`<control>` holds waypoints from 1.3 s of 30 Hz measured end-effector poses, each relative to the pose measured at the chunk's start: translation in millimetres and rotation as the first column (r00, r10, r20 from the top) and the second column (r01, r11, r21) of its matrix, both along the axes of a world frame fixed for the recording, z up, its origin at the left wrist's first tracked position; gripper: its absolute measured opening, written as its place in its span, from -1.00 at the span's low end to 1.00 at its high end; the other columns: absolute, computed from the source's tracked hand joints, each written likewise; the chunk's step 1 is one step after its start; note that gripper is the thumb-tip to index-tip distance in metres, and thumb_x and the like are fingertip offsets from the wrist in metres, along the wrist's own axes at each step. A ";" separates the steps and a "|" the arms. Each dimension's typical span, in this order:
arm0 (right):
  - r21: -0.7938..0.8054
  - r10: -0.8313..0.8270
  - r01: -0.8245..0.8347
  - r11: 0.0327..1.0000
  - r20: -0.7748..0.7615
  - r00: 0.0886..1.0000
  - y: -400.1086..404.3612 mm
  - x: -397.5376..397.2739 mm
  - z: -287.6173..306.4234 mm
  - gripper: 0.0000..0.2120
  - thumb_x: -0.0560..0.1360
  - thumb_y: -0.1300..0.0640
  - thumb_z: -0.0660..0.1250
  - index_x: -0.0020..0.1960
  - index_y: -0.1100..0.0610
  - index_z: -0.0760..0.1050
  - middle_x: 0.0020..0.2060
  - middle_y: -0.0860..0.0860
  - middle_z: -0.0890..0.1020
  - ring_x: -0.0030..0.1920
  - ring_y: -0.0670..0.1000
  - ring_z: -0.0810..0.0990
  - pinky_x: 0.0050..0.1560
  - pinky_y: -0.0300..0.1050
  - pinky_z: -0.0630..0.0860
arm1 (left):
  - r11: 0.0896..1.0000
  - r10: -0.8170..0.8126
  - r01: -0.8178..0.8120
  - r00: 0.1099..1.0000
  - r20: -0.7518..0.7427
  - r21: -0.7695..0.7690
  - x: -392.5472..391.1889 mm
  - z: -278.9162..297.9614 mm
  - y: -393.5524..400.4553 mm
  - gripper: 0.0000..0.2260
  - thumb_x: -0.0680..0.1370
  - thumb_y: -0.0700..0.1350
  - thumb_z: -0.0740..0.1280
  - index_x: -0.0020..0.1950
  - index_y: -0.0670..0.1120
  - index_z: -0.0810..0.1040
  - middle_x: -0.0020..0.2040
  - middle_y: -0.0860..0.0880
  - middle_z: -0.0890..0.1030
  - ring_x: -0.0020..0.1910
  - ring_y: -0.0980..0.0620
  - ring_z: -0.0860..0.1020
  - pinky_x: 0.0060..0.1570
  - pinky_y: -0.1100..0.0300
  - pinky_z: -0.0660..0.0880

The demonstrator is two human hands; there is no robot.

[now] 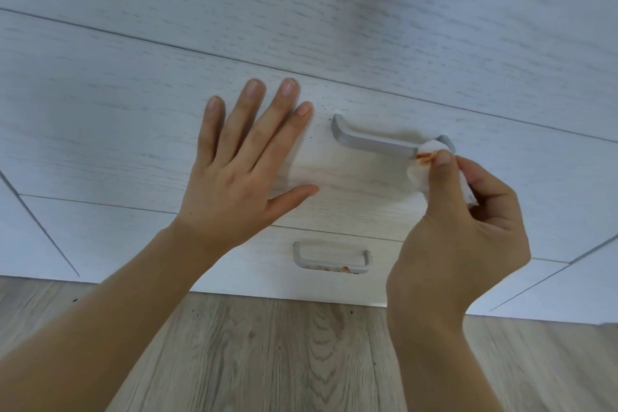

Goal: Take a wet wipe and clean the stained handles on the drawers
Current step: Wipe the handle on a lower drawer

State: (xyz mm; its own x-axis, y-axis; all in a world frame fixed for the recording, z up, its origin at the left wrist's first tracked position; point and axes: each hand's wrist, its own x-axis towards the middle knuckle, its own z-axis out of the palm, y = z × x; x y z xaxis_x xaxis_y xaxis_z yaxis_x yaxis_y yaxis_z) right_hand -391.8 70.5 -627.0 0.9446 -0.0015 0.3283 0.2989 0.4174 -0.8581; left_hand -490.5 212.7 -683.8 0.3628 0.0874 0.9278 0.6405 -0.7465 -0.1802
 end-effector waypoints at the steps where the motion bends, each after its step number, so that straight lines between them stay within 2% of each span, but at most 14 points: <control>1: 0.006 0.007 -0.007 1.000 -0.011 1.000 -0.5 0.5 0.2 -0.90 0.39 0.18 0.49 -0.22 0.03 0.59 -0.35 -0.15 0.64 -0.25 -0.18 0.63 -0.23 -0.41 0.50 | 1.000 -0.004 0.004 1.000 -0.002 0.002 -0.5 0.2 -0.1 -0.32 0.57 0.27 0.18 0.52 -0.14 0.14 0.49 -0.04 0.14 0.52 0.01 -0.14 0.47 -0.05 -0.14; 5: 0.052 0.046 -0.042 0.998 -0.078 0.996 -4.3 7.8 0.4 -0.90 0.40 0.20 0.47 -0.24 0.04 0.59 -0.28 -0.05 0.67 -0.16 -0.07 0.66 -0.13 -0.34 0.53 | 1.000 -0.008 0.008 1.000 -0.008 -0.003 -1.5 0.6 -1.5 -0.31 0.57 0.26 0.19 0.53 -0.14 0.13 0.49 -0.02 0.12 0.52 0.00 -0.14 0.47 -0.06 -0.14; 8: 0.047 0.105 -0.100 0.994 -0.117 0.988 -8.1 19.6 2.6 -0.94 0.42 0.23 0.44 -0.20 0.10 0.60 -0.19 0.13 0.66 -0.08 0.06 0.65 -0.05 -0.28 0.55 | 1.000 -0.006 0.006 1.000 -0.010 -0.030 -0.7 0.2 -4.1 -0.30 0.57 0.27 0.18 0.53 -0.15 0.11 0.50 -0.07 0.12 0.52 -0.01 -0.14 0.46 -0.08 -0.14; 10: 0.032 0.154 -0.151 0.988 -0.111 0.982 -8.9 22.8 2.5 -0.98 0.45 0.23 0.41 -0.15 0.16 0.62 -0.20 0.13 0.63 -0.11 0.05 0.61 0.02 -0.24 0.57 | 0.998 -0.011 0.010 1.000 -0.007 -0.055 1.1 -0.7 -6.7 -0.29 0.57 0.28 0.18 0.53 -0.16 0.10 0.50 -0.11 0.13 0.52 -0.01 -0.16 0.45 -0.10 -0.15; 12: 0.018 0.161 -0.160 0.987 -0.096 0.982 -8.8 21.6 0.4 -0.88 0.48 0.18 0.38 -0.10 0.23 0.63 -0.25 0.06 0.63 -0.13 0.00 0.61 0.07 -0.22 0.57 | 0.997 -0.013 0.013 1.000 -0.006 -0.080 3.1 -1.0 -9.9 -0.27 0.56 0.29 0.17 0.52 -0.17 0.09 0.49 -0.15 0.12 0.52 -0.06 -0.13 0.45 -0.12 -0.15; 14: -0.020 0.158 -0.160 0.987 -0.077 0.984 -8.6 18.2 -1.5 -0.82 0.49 0.09 0.39 -0.09 0.22 0.63 -0.32 -0.03 0.60 -0.18 -0.07 0.61 0.02 -0.29 0.56 | 0.997 -0.015 0.014 1.000 -0.017 -0.082 3.9 -0.6 -11.8 -0.27 0.56 0.30 0.16 0.51 -0.20 0.11 0.48 -0.18 0.12 0.49 -0.21 0.00 0.45 -0.12 -0.17; 17: -0.076 0.149 -0.153 0.985 -0.053 0.987 -9.0 14.1 -2.3 -0.96 0.44 0.05 0.44 -0.13 0.00 0.64 -0.33 -0.03 0.52 -0.27 -0.14 0.54 -0.14 -0.44 0.48 | 0.997 -0.017 0.014 0.999 -0.035 -0.075 2.5 0.3 -12.4 -0.26 0.56 0.29 0.18 0.50 -0.23 0.13 0.47 -0.21 0.13 0.42 -0.32 0.09 0.44 -0.13 -0.17; 22: -0.085 0.159 -0.160 0.983 -0.019 0.987 -14.6 4.3 -7.2 -0.92 0.41 0.14 0.47 -0.12 0.00 0.64 -0.38 -0.14 0.51 -0.30 -0.17 0.51 -0.19 -0.48 0.45 | 0.996 -0.014 0.010 0.999 -0.046 -0.088 3.0 -0.5 -15.0 -0.26 0.57 0.29 0.16 0.51 -0.23 0.13 0.48 -0.23 0.13 0.44 -0.31 0.07 0.44 -0.16 -0.15; 25: -0.143 0.234 -0.230 0.963 0.011 0.972 -21.5 -9.4 -18.9 -0.90 0.38 0.14 0.49 -0.15 -0.03 0.66 -0.33 -0.14 0.61 -0.24 -0.18 0.59 -0.16 -0.45 0.48 | 0.996 -0.019 0.010 0.995 -0.100 -0.087 -1.0 -7.7 -16.7 -0.27 0.57 0.29 0.15 0.53 -0.19 0.10 0.50 -0.20 0.11 0.48 -0.22 0.04 0.43 -0.20 -0.11; 31: -0.171 0.240 -0.258 0.951 -0.122 0.963 -36.1 4.6 -36.9 -0.92 0.40 0.13 0.48 -0.24 -0.03 0.65 -0.37 -0.15 0.65 -0.28 -0.22 0.61 -0.26 -0.50 0.46 | 0.998 -0.008 -0.007 0.966 -0.257 -0.056 -23.9 -41.3 -15.7 -0.29 0.58 0.28 0.13 0.54 -0.18 0.10 0.55 -0.15 0.05 0.51 -0.18 0.02 0.43 -0.24 0.01; 35: -0.211 0.218 -0.251 0.945 -0.168 0.961 -39.5 13.8 -51.6 -0.94 0.41 0.09 0.47 -0.24 -0.01 0.64 -0.36 -0.10 0.64 -0.27 -0.12 0.62 -0.26 -0.45 0.48 | 0.992 -0.036 -0.009 0.938 -0.344 -0.128 -29.8 -76.7 -28.7 -0.31 0.60 0.25 0.08 0.55 -0.18 0.05 0.56 -0.13 -0.02 0.53 -0.16 -0.01 0.44 -0.23 -0.01; 39: -0.273 0.166 -0.224 0.936 -0.218 0.962 -42.2 18.9 -75.9 -0.93 0.42 0.04 0.46 -0.24 -0.06 0.61 -0.38 -0.17 0.62 -0.26 -0.09 0.62 -0.25 -0.38 0.53 | 0.984 -0.027 -0.042 0.927 -0.375 -0.175 -21.7 -97.5 -34.9 -0.29 0.58 0.27 0.09 0.55 -0.17 0.03 0.56 -0.11 -0.04 0.53 -0.16 -0.03 0.45 -0.22 -0.03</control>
State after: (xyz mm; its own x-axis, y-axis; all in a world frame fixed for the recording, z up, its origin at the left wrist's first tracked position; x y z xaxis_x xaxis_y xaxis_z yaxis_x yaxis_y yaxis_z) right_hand -373.0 28.3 -703.0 0.9608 0.2578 0.1021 0.0580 0.1731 -0.9832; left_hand -512.3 177.8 -781.3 0.6791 0.2408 0.6934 0.5573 -0.7839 -0.2737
